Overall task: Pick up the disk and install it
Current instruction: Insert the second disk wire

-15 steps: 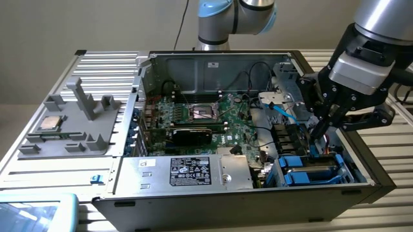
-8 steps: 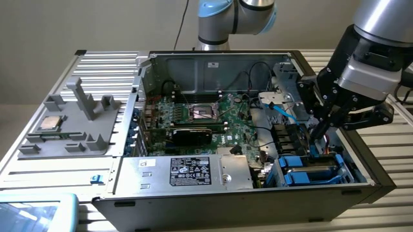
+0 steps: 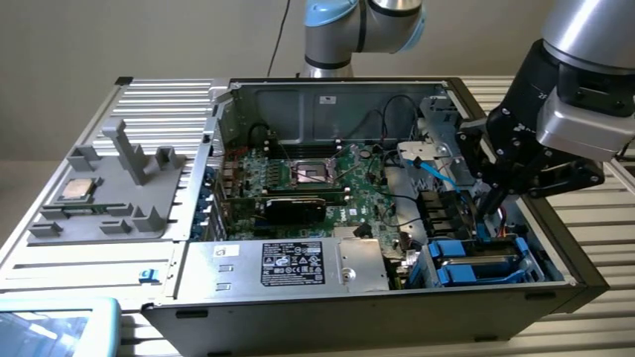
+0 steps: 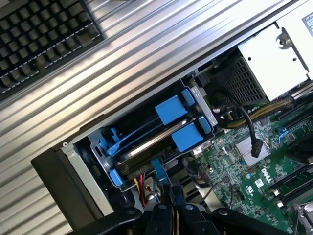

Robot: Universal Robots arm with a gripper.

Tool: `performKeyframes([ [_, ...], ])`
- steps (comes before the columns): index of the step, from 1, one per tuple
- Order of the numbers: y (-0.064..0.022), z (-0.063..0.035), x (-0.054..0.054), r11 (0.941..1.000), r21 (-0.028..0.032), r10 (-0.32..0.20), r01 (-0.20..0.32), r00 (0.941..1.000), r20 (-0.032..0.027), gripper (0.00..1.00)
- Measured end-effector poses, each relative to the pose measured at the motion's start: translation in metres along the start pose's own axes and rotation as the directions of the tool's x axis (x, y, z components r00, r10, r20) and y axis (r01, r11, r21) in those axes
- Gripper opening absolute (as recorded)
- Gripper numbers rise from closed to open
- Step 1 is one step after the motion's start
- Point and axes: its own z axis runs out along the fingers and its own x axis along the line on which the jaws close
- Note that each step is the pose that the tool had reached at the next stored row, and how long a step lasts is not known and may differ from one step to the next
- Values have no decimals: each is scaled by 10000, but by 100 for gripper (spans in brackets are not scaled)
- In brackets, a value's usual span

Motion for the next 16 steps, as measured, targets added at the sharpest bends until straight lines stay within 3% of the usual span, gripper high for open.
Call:
performKeyframes([
  [3,0,2,0,9985,47,-539,539,9985,-22,11],
  [7,0,3,0,9920,97,-1256,1257,9920,-81,11],
  [12,0,4,0,9764,122,-2153,2155,9764,-135,11],
  [15,0,4,0,9633,125,-2681,2683,9633,-140,11],
  [16,0,4,0,9613,124,-2749,2751,9614,-140,11],
])
